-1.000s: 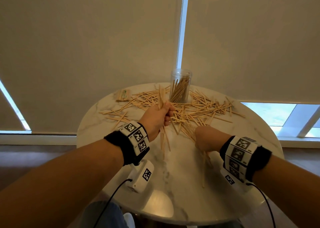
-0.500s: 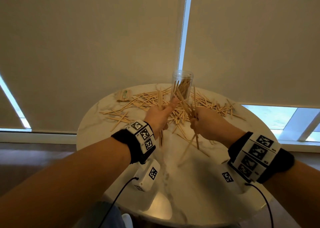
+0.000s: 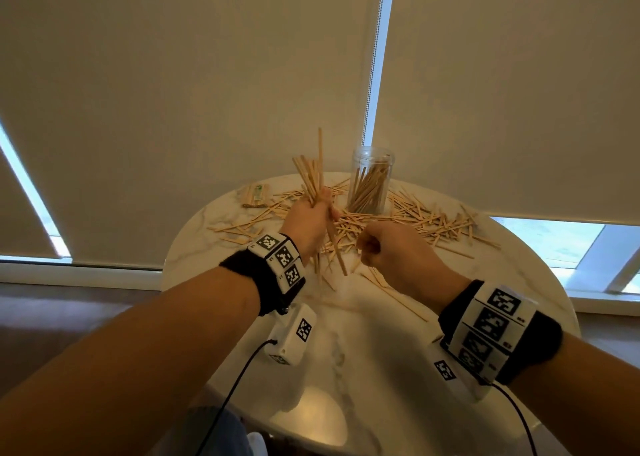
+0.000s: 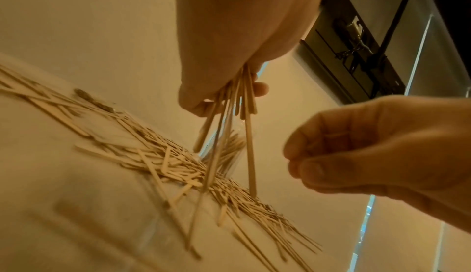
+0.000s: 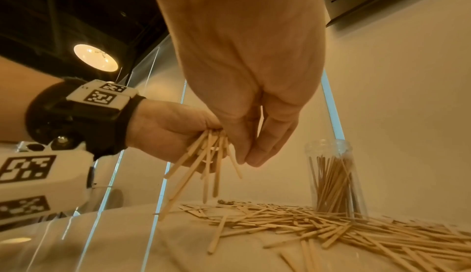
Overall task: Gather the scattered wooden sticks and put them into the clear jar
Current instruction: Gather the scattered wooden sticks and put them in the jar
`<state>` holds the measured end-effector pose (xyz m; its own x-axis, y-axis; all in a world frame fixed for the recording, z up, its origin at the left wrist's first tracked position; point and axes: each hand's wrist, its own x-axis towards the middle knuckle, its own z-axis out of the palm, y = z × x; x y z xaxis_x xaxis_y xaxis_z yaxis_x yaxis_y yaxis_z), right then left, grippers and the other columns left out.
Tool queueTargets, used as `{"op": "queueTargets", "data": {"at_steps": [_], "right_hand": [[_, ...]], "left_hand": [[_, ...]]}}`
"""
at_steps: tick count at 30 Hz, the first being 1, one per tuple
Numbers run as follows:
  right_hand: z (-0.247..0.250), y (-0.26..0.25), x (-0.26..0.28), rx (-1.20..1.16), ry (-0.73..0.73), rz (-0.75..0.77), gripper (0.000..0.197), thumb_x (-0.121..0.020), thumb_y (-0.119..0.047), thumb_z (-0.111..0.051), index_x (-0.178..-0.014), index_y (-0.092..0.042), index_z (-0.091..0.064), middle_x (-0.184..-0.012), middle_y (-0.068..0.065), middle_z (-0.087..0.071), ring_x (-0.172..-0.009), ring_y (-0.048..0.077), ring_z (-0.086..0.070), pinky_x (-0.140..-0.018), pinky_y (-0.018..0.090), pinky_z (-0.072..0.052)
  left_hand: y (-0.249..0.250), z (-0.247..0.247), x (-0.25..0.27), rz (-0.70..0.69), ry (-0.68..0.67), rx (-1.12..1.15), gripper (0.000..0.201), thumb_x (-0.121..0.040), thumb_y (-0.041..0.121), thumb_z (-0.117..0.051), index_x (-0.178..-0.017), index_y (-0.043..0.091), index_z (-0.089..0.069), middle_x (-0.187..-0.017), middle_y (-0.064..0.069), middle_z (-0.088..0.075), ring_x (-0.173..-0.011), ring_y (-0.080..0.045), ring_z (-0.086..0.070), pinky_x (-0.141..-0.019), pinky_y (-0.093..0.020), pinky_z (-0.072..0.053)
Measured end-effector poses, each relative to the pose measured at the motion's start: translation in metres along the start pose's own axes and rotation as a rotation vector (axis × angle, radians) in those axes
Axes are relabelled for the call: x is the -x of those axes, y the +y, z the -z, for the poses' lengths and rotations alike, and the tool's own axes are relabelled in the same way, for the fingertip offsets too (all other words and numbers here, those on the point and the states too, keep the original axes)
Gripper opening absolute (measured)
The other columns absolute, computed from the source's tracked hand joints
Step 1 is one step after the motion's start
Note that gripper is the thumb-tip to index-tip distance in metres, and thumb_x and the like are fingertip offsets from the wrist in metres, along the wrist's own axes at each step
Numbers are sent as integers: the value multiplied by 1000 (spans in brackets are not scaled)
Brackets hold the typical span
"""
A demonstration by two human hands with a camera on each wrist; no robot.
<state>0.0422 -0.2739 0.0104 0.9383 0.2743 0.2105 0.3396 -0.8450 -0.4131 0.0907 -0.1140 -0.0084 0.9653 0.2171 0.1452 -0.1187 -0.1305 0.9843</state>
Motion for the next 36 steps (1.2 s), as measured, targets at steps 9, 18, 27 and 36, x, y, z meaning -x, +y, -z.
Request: {"op": "queueTargets", "data": {"at_steps": [9,18,27,36], "right_hand": [[10,-15,-2,-110,-134,-11,27,-88,-42,-70,-102,-20,-66,-90,-6,-70,-79,9,-68,-75,29,-57],[9,-14,-6,-59,-167,9,16,-98,-26,-54,-102,-20,-68,-88,-7,-73,-79,10,-70,-80,36,-60],[66,-39,-31,-268,330,77,41,-105,-40,-35,-128,-15,-57,-126,5,-60,-114,20,-57,-91,33,-48],[61,-31,-29,-262,2,101,40,-105,-42,-37,-114,-20,-70,-103,-11,-68,-102,11,-63,-96,36,-49]], "left_hand": [[8,8,12,39,-154,429,26,-102,38,-50,-88,17,-43,-62,3,-43,-49,-9,-37,-48,-25,-35],[13,5,27,66,-182,322,41,-93,52,-61,-70,24,-41,-56,4,-32,-43,-11,-28,-39,-21,-26],[21,-20,58,67,-546,134,38,-96,41,-61,-72,21,-39,-56,4,-35,-46,-12,-26,-42,-22,-24],[19,-17,62,35,-566,118,31,-92,35,-68,-80,17,-46,-56,4,-36,-47,-12,-25,-43,-24,-22]]}}
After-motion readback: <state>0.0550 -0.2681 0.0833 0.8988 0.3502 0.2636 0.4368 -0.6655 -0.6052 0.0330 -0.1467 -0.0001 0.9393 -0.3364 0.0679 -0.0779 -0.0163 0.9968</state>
